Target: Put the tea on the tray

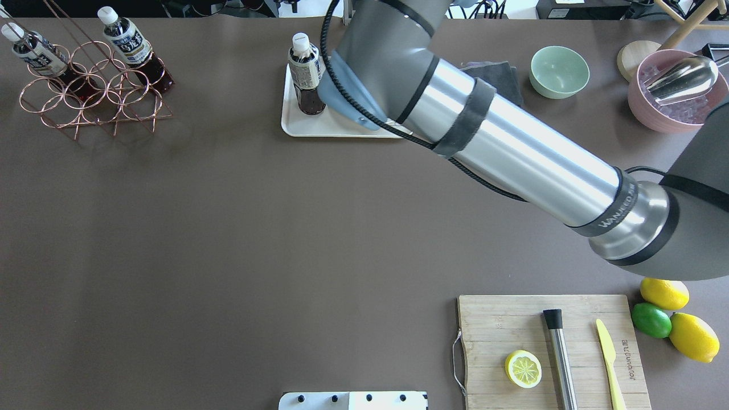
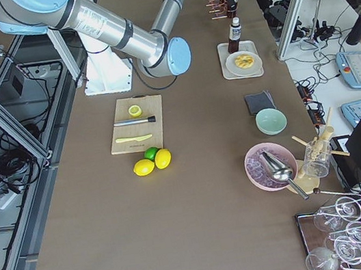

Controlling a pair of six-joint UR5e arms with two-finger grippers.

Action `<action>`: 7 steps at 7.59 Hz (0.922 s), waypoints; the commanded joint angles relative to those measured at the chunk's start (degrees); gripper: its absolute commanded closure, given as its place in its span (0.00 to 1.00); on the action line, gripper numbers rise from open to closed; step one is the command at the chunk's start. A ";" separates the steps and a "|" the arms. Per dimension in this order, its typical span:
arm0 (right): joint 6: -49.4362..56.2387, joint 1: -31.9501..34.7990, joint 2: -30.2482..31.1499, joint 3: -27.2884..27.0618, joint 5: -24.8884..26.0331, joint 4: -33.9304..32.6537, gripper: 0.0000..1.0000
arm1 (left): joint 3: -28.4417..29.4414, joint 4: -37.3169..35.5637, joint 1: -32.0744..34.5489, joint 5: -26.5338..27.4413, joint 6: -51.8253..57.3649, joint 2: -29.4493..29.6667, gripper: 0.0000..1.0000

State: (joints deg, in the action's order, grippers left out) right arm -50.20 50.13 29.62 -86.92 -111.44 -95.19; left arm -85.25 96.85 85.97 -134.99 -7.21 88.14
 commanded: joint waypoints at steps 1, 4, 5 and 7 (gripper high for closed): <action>7.11 7.15 22.77 -22.80 -6.15 -12.98 0.00 | -1.23 0.09 0.16 -0.01 0.00 -0.86 0.01; 22.50 14.52 47.97 -31.27 -6.24 -12.75 0.00 | -2.37 0.09 0.16 -0.10 0.00 -1.30 0.01; 36.78 20.38 55.73 -31.82 -6.59 -12.74 0.00 | -2.72 0.01 0.07 -0.10 0.00 -1.30 0.01; 59.76 31.91 63.16 -24.92 -12.81 -12.83 0.00 | -2.73 0.01 0.07 -0.10 0.00 -1.30 0.01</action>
State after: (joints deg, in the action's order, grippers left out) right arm -10.09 72.78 85.10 -116.81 -119.99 -108.18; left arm -87.89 96.88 86.07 -135.09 -7.21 86.86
